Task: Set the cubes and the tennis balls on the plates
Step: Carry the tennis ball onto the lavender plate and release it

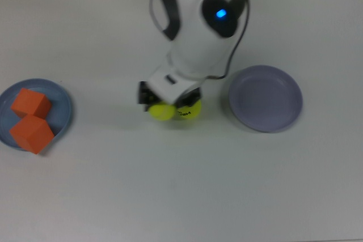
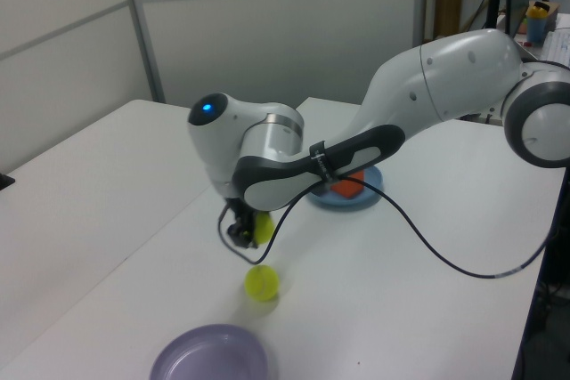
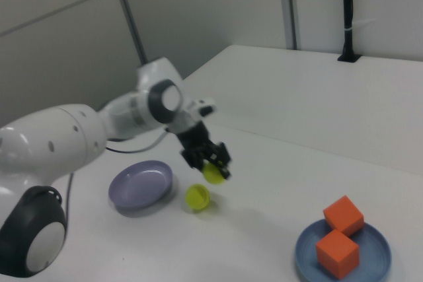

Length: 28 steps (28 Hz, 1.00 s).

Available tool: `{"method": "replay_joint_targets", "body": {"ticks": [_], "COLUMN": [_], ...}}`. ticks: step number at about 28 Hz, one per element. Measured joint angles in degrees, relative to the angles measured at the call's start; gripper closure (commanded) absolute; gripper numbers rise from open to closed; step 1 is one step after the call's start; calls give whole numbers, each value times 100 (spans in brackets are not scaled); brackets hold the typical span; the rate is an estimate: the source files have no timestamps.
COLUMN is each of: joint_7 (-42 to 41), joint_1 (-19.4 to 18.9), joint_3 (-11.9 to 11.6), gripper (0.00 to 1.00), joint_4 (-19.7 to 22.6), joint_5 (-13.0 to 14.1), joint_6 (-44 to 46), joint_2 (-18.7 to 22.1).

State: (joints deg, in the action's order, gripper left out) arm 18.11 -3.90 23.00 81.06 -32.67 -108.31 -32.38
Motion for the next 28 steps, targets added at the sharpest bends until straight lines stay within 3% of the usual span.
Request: {"method": "replay_joint_targets", "body": {"ticks": [5, 12, 16, 17, 18, 19, 20, 28], "joint_7": [9, 204, 434, 506, 568, 637, 670, 740], "joint_1": [-278, -989, -1356, -1415, -1465, -1529, -1556, -1545], "joint_3": [417, 466, 458, 448, 431, 399, 384, 306], "gripper": [100, 100, 93, 86, 43, 18, 0, 0], "joint_4": [-9, 52, 125, 143, 159, 177, 181, 144], "joint_5": [7, 15, 12, 3, -13, -43, -55, -88], "joint_6": [0, 0, 1, 1, 1, 1, 1, 1], "joint_2": [62, 21, -98, -130, -168, -230, -268, -402]}}
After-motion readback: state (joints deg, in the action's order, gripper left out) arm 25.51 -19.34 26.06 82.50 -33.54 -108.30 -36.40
